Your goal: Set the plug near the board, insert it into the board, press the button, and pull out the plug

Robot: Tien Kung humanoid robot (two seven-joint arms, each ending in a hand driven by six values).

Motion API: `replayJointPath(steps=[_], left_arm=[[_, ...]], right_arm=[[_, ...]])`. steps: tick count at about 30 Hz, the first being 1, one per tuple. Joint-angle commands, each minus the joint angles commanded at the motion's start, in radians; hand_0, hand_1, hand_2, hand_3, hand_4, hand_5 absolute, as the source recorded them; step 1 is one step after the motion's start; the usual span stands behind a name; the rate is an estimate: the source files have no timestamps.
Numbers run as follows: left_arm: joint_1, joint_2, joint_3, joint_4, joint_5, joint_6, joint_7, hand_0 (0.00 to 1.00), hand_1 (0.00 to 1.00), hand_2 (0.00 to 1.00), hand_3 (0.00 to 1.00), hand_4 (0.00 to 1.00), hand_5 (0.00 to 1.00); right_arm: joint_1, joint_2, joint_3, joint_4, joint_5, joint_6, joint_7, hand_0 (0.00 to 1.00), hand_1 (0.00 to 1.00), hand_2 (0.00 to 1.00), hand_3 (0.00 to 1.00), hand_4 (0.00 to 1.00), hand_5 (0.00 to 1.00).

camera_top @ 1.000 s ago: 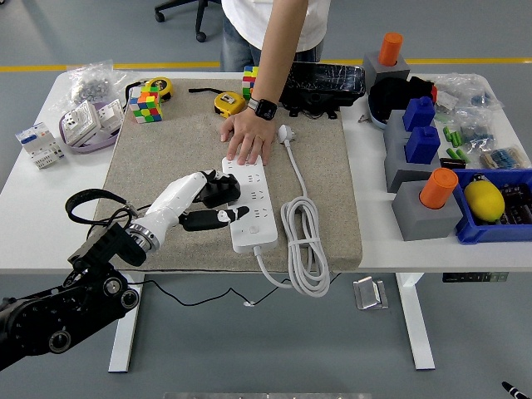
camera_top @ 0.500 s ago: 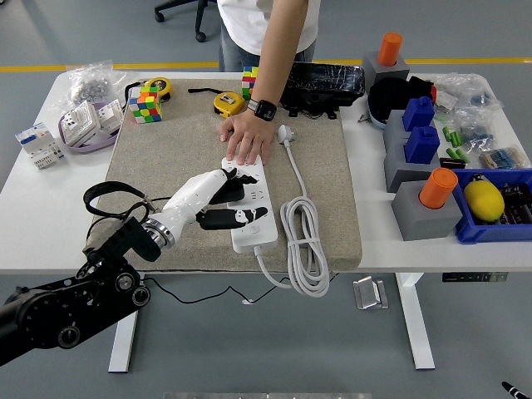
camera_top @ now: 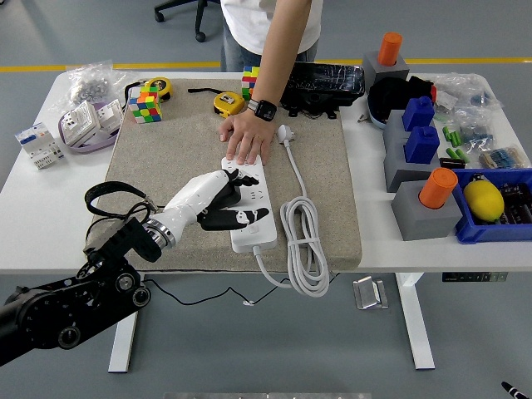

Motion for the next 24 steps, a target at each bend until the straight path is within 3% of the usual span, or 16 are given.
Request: replayJointPath(steps=[15, 24], left_arm=[[-0.033, -0.035, 0.029, 0.027, -0.033, -0.001, -0.014, 0.724, 0.728, 0.732, 0.695, 0.841, 0.561], [-0.033, -0.036, 0.034, 0.038, -0.063, 0.000, -0.021, 0.718, 0.723, 0.729, 0.691, 0.841, 0.561]], right_arm=[[0.000, 0.001, 0.002, 0.000, 0.001, 0.000, 0.000, 0.615, 0.668, 0.639, 0.566, 0.983, 0.586], [-0.002, 0.002, 0.000, 0.000, 0.003, 0.000, 0.000, 0.614, 0.668, 0.639, 0.566, 0.983, 0.585]])
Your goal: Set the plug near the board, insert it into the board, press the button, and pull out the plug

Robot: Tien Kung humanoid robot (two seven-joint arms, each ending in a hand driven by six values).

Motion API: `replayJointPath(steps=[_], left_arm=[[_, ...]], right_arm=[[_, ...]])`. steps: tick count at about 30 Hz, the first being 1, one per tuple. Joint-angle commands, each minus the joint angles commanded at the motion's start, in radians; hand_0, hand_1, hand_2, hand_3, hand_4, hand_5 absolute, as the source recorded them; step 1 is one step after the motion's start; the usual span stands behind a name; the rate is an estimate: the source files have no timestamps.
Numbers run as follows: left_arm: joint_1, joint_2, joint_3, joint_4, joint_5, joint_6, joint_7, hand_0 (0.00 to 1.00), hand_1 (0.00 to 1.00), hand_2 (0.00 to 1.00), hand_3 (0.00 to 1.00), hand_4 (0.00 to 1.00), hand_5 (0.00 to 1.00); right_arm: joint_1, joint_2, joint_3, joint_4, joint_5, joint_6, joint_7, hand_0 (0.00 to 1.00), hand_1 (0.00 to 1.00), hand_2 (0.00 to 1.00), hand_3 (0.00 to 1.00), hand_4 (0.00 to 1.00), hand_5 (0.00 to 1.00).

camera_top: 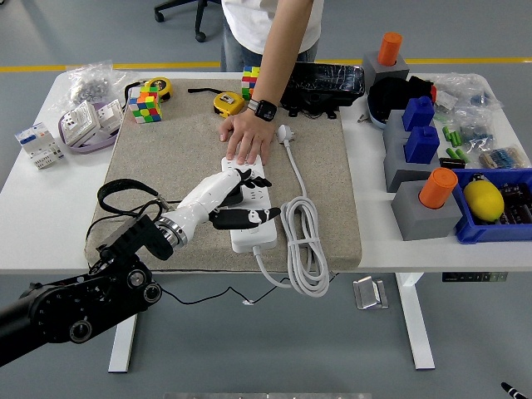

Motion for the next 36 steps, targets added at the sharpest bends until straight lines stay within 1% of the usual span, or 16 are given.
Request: replayJointPath(steps=[5, 9, 14, 15, 17, 18, 20, 21, 25, 26, 27, 30, 32, 33, 36], left_arm=[[0.003, -0.001, 0.001, -0.001, -0.009, 0.003, -0.008, 0.713, 0.714, 0.726, 0.689, 0.842, 0.562], [0.011, 0.009, -0.027, -0.043, -0.006, 0.013, -0.020, 0.707, 0.712, 0.726, 0.681, 0.841, 0.558], [0.045, 0.033, -0.096, -0.129, -0.011, 0.016, -0.028, 0.707, 0.712, 0.726, 0.681, 0.841, 0.558], [0.058, 0.042, -0.114, -0.155, -0.009, 0.013, -0.024, 0.686, 0.697, 0.713, 0.671, 0.842, 0.558], [0.073, 0.052, -0.132, -0.184, -0.002, 0.008, -0.012, 0.686, 0.697, 0.713, 0.671, 0.842, 0.558], [0.085, 0.061, -0.143, -0.201, 0.005, -0.002, 0.004, 0.686, 0.697, 0.713, 0.671, 0.842, 0.558], [0.108, 0.078, -0.163, -0.234, 0.022, -0.027, 0.045, 0.686, 0.697, 0.713, 0.671, 0.842, 0.558], [0.121, 0.088, -0.175, -0.251, 0.035, -0.047, 0.075, 0.281, 0.409, 0.518, 0.659, 0.842, 0.481], [0.149, 0.114, -0.203, -0.288, 0.103, -0.124, 0.180, 0.281, 0.409, 0.518, 0.659, 0.842, 0.481], [0.153, 0.122, -0.209, -0.299, 0.125, -0.160, 0.219, 0.281, 0.409, 0.518, 0.659, 0.842, 0.481], [0.154, 0.127, -0.210, -0.306, 0.137, -0.191, 0.255, 0.126, 0.109, 0.226, 0.731, 0.834, 0.286], [0.151, 0.132, -0.205, -0.317, 0.147, -0.268, 0.338, 0.126, 0.109, 0.226, 0.731, 0.834, 0.286], [0.149, 0.131, -0.204, -0.323, 0.140, -0.309, 0.374, 0.126, 0.109, 0.226, 0.731, 0.834, 0.286], [0.148, 0.130, -0.203, -0.326, 0.134, -0.327, 0.386, 0.085, 0.083, 0.172, 0.892, 0.699, 0.080], [0.144, 0.128, -0.195, -0.333, 0.118, -0.356, 0.404, 0.085, 0.083, 0.172, 0.892, 0.699, 0.080]], right_arm=[[0.001, 0.000, 0.001, 0.001, 0.000, 0.000, 0.000, 0.615, 0.667, 0.639, 0.566, 0.983, 0.585], [0.001, 0.000, 0.002, 0.001, -0.001, -0.001, 0.000, 0.614, 0.667, 0.639, 0.566, 0.983, 0.585], [0.000, -0.001, 0.003, 0.001, -0.002, -0.001, 0.000, 0.614, 0.667, 0.639, 0.566, 0.983, 0.585], [-0.001, -0.001, 0.003, 0.001, -0.003, -0.001, 0.000, 0.615, 0.667, 0.640, 0.566, 0.983, 0.585], [-0.001, 0.000, 0.003, 0.001, -0.003, -0.001, 0.000, 0.615, 0.667, 0.640, 0.566, 0.983, 0.585], [-0.002, 0.000, 0.003, 0.001, -0.004, 0.000, 0.000, 0.615, 0.667, 0.640, 0.566, 0.983, 0.585], [-0.003, 0.001, 0.004, 0.001, -0.004, 0.000, 0.000, 0.615, 0.667, 0.640, 0.566, 0.983, 0.585], [-0.004, 0.000, 0.004, 0.001, -0.005, 0.000, -0.001, 0.616, 0.667, 0.640, 0.566, 0.983, 0.585], [-0.004, -0.001, 0.005, 0.001, -0.006, 0.000, -0.001, 0.616, 0.667, 0.640, 0.566, 0.983, 0.585], [-0.004, -0.001, 0.006, 0.000, -0.006, -0.001, -0.001, 0.616, 0.667, 0.640, 0.566, 0.983, 0.585], [-0.004, -0.001, 0.006, 0.001, -0.006, 0.000, -0.001, 0.615, 0.666, 0.639, 0.565, 0.982, 0.585], [-0.002, -0.002, 0.006, 0.001, -0.006, 0.000, -0.001, 0.615, 0.666, 0.639, 0.565, 0.982, 0.585], [-0.001, -0.002, 0.006, 0.002, -0.006, 0.000, -0.001, 0.615, 0.666, 0.639, 0.565, 0.982, 0.585], [-0.001, -0.002, 0.006, 0.002, -0.006, 0.000, -0.001, 0.615, 0.667, 0.640, 0.566, 0.982, 0.584], [-0.002, -0.002, 0.003, 0.001, -0.005, 0.000, -0.001, 0.615, 0.667, 0.640, 0.566, 0.982, 0.584]])
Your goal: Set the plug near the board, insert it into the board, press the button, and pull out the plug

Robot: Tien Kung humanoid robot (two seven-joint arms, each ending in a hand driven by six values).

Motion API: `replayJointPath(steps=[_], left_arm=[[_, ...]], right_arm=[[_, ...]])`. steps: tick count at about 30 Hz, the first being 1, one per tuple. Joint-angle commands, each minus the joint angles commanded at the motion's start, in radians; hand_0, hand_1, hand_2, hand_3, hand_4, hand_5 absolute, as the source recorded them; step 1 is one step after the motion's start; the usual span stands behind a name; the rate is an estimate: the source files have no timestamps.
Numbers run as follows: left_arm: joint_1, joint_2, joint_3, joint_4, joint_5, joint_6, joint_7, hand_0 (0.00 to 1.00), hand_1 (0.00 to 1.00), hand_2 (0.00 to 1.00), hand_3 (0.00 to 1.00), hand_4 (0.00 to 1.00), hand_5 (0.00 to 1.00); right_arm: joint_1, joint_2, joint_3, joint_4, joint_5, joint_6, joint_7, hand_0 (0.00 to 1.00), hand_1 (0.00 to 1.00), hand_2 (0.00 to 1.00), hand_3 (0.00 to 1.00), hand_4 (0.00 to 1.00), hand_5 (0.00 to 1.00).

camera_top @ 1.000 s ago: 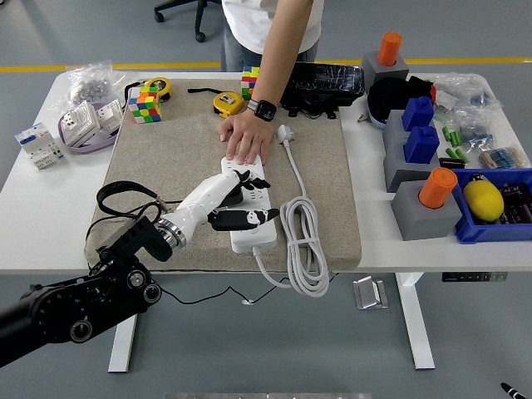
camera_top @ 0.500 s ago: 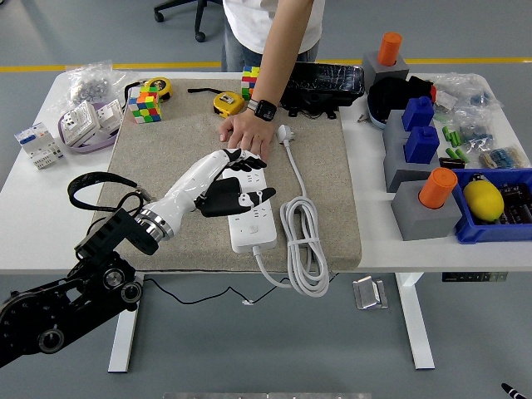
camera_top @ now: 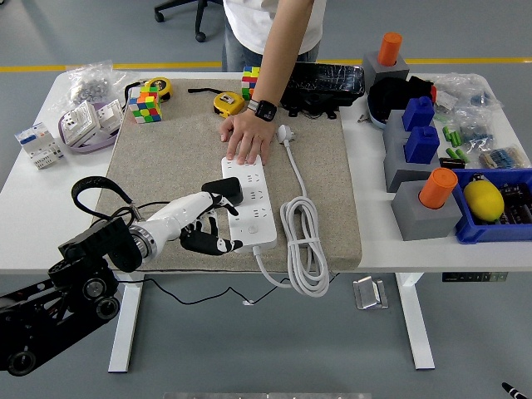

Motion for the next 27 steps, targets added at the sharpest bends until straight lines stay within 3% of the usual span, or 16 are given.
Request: replayJointPath(steps=[2, 3, 27], left_arm=[[-0.004, -0.001, 0.008, -0.001, -0.010, -0.012, 0.008, 0.085, 0.083, 0.172, 0.892, 0.699, 0.080], [-0.006, -0.001, 0.012, 0.000, -0.014, -0.016, 0.010, 0.073, 0.087, 0.166, 0.909, 0.623, 0.002], [-0.082, -0.037, 0.122, 0.083, -0.088, -0.035, -0.011, 0.067, 0.081, 0.154, 0.902, 0.609, 0.002]], right_arm=[[0.000, 0.000, -0.002, -0.001, 0.001, 0.000, 0.000, 0.615, 0.667, 0.640, 0.566, 0.982, 0.584], [0.000, 0.000, -0.004, -0.001, 0.001, 0.000, 0.000, 0.615, 0.667, 0.640, 0.566, 0.982, 0.585], [0.011, -0.011, -0.025, 0.000, 0.007, 0.001, 0.000, 0.614, 0.667, 0.640, 0.565, 0.982, 0.584]])
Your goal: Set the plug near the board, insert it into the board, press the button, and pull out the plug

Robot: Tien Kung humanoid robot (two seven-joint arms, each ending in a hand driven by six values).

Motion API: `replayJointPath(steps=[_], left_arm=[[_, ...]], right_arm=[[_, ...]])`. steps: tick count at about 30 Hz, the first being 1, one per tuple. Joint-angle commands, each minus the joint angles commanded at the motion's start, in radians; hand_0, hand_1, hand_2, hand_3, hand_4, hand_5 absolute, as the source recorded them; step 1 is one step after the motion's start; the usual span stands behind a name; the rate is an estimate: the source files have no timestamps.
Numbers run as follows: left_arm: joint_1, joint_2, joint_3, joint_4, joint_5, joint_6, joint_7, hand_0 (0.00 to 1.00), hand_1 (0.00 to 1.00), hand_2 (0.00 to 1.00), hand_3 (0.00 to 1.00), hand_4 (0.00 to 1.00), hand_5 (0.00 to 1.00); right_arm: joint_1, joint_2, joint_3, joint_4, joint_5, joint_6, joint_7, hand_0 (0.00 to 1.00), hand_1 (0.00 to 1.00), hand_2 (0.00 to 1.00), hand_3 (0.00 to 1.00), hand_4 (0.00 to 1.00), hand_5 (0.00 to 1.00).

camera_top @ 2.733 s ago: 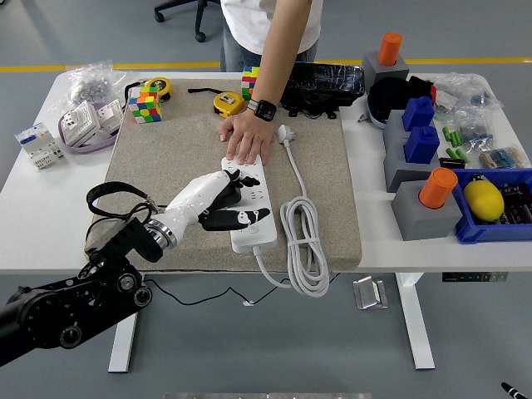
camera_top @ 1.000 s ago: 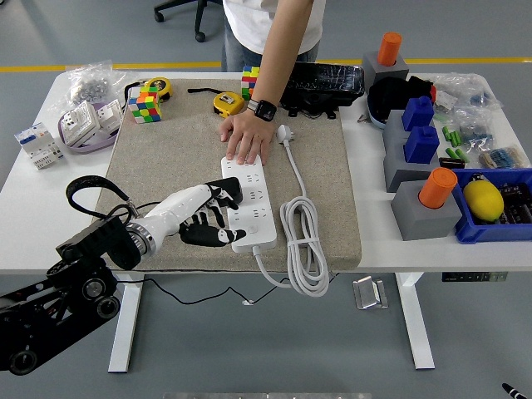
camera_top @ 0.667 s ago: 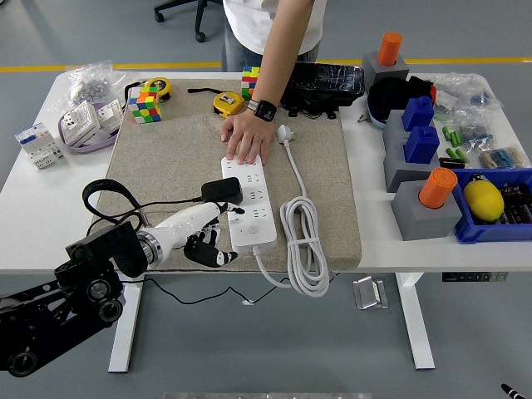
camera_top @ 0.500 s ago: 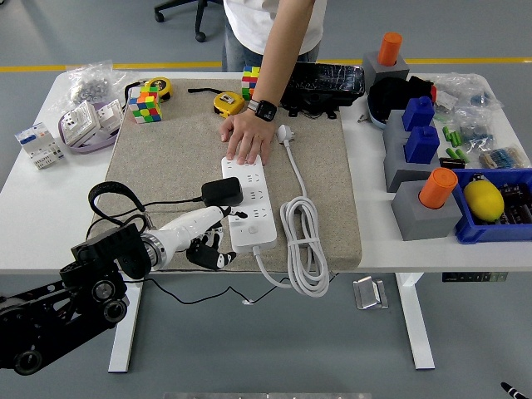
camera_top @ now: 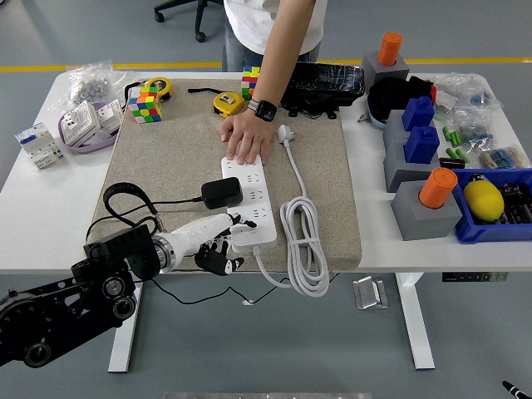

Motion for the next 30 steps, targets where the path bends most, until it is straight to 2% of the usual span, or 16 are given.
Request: replayJointPath(steps=[15, 19, 21, 23, 24, 25, 29, 30], left_arm=[[-0.005, -0.003, 0.022, 0.033, -0.014, -0.017, 0.024, 0.065, 0.080, 0.153, 0.886, 0.606, 0.002], [0.003, -0.004, 0.007, 0.026, -0.013, -0.006, 0.005, 0.066, 0.080, 0.153, 0.864, 0.607, 0.002], [0.010, -0.002, -0.010, 0.019, -0.022, 0.024, -0.040, 0.066, 0.080, 0.153, 0.864, 0.607, 0.002], [0.016, 0.000, -0.030, 0.011, -0.053, 0.076, -0.106, 0.066, 0.080, 0.153, 0.864, 0.607, 0.002], [0.019, 0.000, -0.037, 0.009, -0.064, 0.100, -0.138, 0.154, 0.125, 0.259, 0.609, 0.772, 0.175], [0.020, 0.000, -0.039, 0.009, -0.070, 0.108, -0.150, 0.154, 0.125, 0.259, 0.609, 0.772, 0.175], [0.036, -0.002, -0.046, 0.034, -0.202, 0.245, -0.293, 0.154, 0.125, 0.259, 0.609, 0.772, 0.175], [0.039, -0.003, -0.044, 0.041, -0.233, 0.275, -0.323, 0.273, 0.323, 0.460, 0.521, 0.795, 0.237]], right_arm=[[-0.005, 0.002, 0.009, 0.000, -0.002, 0.000, 0.000, 0.614, 0.667, 0.640, 0.565, 0.983, 0.584], [-0.008, 0.005, 0.015, 0.001, -0.003, 0.000, 0.000, 0.614, 0.667, 0.640, 0.565, 0.983, 0.585], [-0.009, 0.005, 0.016, 0.001, -0.004, -0.001, 0.000, 0.614, 0.667, 0.640, 0.565, 0.983, 0.585], [-0.010, 0.006, 0.017, 0.001, -0.004, 0.000, 0.000, 0.614, 0.667, 0.640, 0.565, 0.983, 0.585], [-0.010, 0.006, 0.018, 0.000, -0.004, -0.001, 0.000, 0.614, 0.665, 0.640, 0.566, 0.983, 0.585], [-0.010, 0.007, 0.018, 0.000, -0.004, -0.001, 0.000, 0.614, 0.665, 0.640, 0.566, 0.983, 0.585], [-0.009, 0.011, 0.022, -0.001, -0.004, -0.001, 0.000, 0.614, 0.665, 0.640, 0.566, 0.983, 0.585], [-0.009, 0.011, 0.023, 0.000, -0.004, -0.001, 0.000, 0.614, 0.666, 0.638, 0.566, 0.983, 0.586]])
